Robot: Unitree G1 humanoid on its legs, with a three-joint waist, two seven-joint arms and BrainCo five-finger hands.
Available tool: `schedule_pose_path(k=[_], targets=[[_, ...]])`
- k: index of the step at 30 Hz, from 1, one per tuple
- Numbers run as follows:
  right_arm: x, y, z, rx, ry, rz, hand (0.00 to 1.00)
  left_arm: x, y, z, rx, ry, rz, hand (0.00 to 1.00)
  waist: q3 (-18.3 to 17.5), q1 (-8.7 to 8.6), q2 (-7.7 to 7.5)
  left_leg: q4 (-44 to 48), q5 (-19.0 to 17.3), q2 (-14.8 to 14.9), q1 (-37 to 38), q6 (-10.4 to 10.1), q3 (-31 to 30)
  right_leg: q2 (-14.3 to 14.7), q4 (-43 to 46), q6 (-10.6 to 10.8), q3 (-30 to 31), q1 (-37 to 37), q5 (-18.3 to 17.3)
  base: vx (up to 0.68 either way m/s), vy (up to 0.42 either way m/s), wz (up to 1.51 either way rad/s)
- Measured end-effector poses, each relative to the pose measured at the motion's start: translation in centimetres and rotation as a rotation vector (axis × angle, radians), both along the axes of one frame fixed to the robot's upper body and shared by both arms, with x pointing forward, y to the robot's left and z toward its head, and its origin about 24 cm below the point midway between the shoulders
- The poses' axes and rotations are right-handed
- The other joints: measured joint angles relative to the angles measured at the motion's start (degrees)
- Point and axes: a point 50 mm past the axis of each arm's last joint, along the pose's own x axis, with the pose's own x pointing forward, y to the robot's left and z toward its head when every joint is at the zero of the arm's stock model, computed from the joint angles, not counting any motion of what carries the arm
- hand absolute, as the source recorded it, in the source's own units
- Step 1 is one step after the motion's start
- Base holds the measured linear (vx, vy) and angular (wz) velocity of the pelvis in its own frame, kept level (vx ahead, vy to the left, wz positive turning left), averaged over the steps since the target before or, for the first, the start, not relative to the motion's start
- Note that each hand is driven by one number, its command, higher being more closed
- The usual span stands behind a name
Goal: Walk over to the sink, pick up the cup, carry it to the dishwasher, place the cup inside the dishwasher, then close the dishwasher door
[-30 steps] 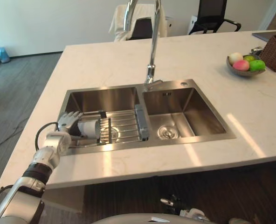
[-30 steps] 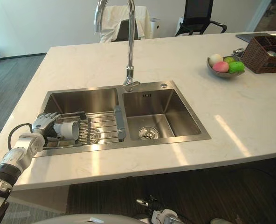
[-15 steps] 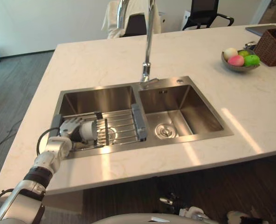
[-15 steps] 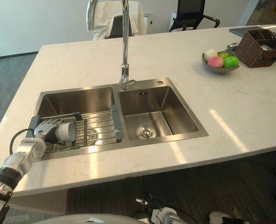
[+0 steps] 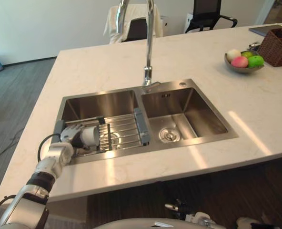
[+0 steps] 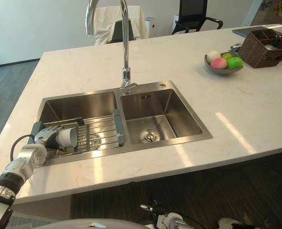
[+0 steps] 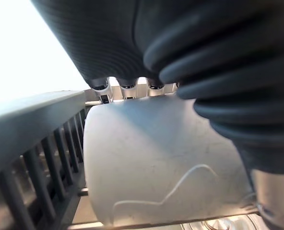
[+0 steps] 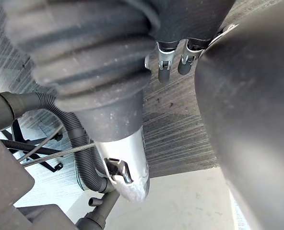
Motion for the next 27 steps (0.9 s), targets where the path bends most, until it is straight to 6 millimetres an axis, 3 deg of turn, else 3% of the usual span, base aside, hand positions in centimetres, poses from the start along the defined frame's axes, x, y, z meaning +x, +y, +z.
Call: schedule_pose_path(k=[12, 19, 20, 24, 25, 27], targets=[[-0.1, -0.2, -0.1, 0.001, 0.009, 0.054, 0.0, -0.5, 0.4, -0.7, -0.242, 0.269, 0.02, 0.0, -0.8, -1.04, -0.02, 0.0, -0.3, -0.2, 1.0, 0.1, 1.1, -0.2, -0.1, 0.3, 1.1, 0.3, 0.1, -0.01, -0.008, -0.04], [-0.2, -0.3, -0.1, -0.011, 0.015, 0.07, 0.0, -0.6, -0.1, -1.0, -0.284, 0.282, 0.016, 0.0, -0.8, -1.09, -0.21, 0.0, -0.3, -0.2, 1.7, 0.1, 1.0, -0.2, -0.2, 0.4, 1.1, 1.0, 0.1, 0.0, 0.0, 0.0], [-0.3, -0.4, -0.1, -0.017, 0.017, 0.077, 0.0, -0.7, -0.2, -1.2, -0.278, 0.286, 0.017, 1.0, -0.8, -1.1, -0.24, 0.0, -0.4, -0.2, 2.1, 0.0, 1.1, -0.2, -0.2, 0.5, 1.1, 1.3, 0.0, 0.0, 0.0, 0.0], [-0.4, -0.5, -0.1, -0.031, 0.022, 0.089, 0.0, -0.9, 0.0, -1.4, -0.247, 0.243, 0.03, 1.0, -0.8, -1.08, -0.22, 0.0, -0.5, -0.2, 2.0, 0.0, 1.2, -0.2, -0.2, 0.9, 1.1, 1.2, -0.3, -0.01, -0.006, 0.0], [-0.4, -0.6, -0.1, -0.032, 0.022, 0.086, 0.0, -0.9, 0.0, -1.5, -0.235, 0.223, 0.04, 0.0, -0.8, -1.05, -0.23, 0.0, -0.6, -0.2, 2.0, -0.2, 1.2, -0.2, -0.2, 0.9, 1.1, 1.2, -0.4, 0.0, 0.0, 0.0], [-0.5, -0.7, -0.1, -0.034, 0.023, 0.085, 0.0, -1.0, 0.1, -1.7, -0.218, 0.201, 0.049, 0.0, -0.8, -1.02, -0.22, 0.0, -0.8, -0.2, 2.0, -0.4, 1.2, -0.2, -0.2, 1.0, 1.1, 1.2, -0.4, 0.0, 0.0, 0.0]])
